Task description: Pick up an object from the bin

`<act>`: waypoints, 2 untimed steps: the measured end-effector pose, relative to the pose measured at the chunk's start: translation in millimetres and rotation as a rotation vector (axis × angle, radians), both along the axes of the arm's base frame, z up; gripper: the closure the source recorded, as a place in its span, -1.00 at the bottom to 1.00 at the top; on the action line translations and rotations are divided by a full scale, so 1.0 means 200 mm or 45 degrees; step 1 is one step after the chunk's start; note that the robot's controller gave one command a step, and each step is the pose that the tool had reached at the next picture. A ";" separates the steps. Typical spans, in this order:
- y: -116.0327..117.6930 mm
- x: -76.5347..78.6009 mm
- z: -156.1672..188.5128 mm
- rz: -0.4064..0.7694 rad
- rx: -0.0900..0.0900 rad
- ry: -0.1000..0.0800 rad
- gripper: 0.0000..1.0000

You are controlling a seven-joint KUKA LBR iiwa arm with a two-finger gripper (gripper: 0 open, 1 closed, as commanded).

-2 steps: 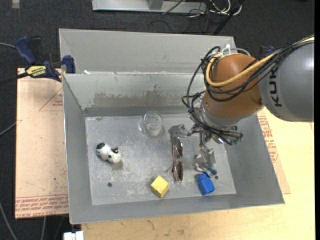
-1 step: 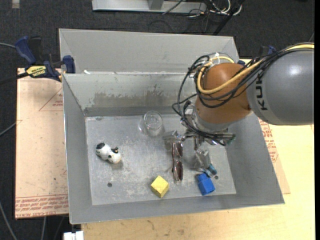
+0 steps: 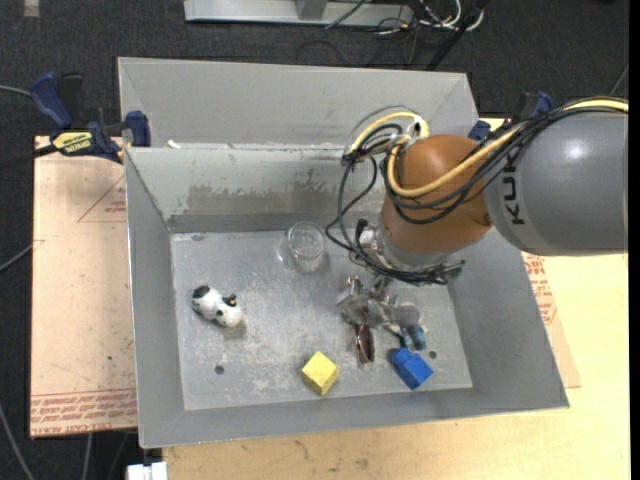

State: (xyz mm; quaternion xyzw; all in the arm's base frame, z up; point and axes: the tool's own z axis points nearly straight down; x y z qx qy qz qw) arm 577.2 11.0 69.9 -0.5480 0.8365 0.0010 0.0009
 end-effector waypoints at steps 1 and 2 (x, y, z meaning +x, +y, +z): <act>0.00 0.00 0.00 0.000 0.000 0.000 1.00; 0.00 0.00 0.01 -0.001 0.000 0.002 1.00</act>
Offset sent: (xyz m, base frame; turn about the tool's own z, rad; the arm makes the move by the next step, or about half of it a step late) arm 0.0000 -0.0002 0.0258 0.0000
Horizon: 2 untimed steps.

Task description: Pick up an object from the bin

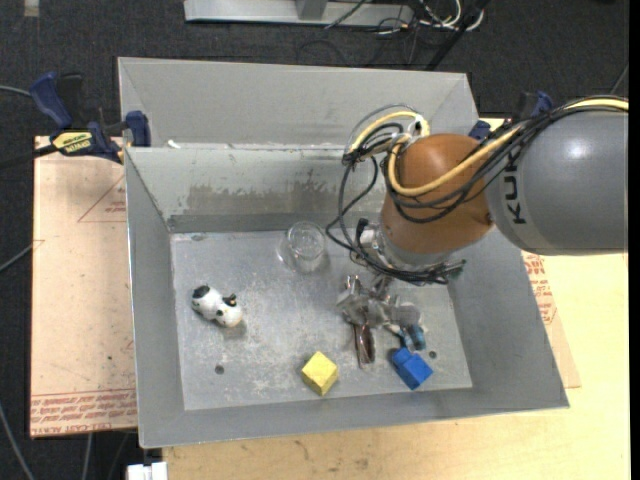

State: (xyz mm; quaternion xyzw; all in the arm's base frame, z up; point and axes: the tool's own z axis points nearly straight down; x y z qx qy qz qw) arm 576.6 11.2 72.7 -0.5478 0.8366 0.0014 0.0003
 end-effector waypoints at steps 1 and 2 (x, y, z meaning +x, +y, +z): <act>0.00 0.00 0.04 -0.001 0.000 0.000 1.00; 0.00 0.00 0.09 -0.003 0.000 0.001 1.00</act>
Offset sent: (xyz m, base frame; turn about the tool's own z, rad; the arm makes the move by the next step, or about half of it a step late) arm 0.0001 0.0000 0.0241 0.0000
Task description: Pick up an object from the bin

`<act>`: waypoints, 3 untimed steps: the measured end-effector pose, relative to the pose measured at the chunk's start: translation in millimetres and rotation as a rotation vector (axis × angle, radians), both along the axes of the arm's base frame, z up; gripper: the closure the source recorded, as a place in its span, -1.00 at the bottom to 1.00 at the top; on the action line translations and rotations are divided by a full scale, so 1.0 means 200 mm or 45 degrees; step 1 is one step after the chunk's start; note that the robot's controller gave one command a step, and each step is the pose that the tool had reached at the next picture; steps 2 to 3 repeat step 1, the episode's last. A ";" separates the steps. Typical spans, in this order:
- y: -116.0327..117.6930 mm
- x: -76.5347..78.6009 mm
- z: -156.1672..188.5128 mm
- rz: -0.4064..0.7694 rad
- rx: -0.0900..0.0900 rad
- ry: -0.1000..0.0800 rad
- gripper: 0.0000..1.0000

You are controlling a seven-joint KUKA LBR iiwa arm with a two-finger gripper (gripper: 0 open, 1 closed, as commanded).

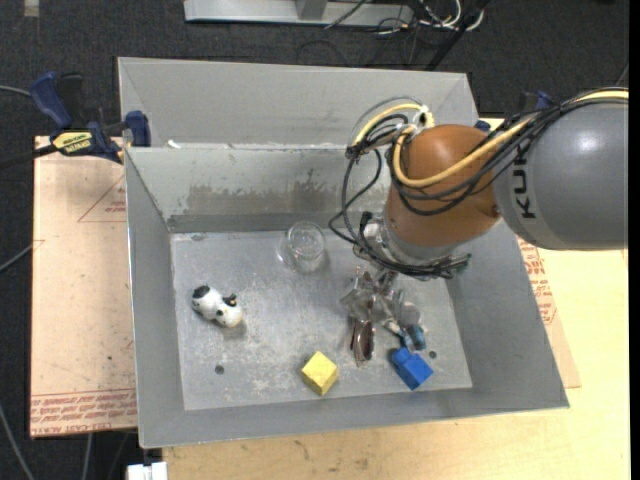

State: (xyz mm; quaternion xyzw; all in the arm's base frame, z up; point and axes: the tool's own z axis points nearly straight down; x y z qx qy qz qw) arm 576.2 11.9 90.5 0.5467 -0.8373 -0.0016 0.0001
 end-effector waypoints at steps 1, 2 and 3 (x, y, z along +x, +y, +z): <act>0.00 0.00 0.07 0.000 0.000 0.004 1.00; 0.00 0.00 0.07 0.000 0.000 0.004 1.00; 0.00 0.00 0.07 0.000 0.000 0.004 1.00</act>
Offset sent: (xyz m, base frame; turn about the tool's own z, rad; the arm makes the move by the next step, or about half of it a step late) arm -0.0001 -0.0001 0.0336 0.0000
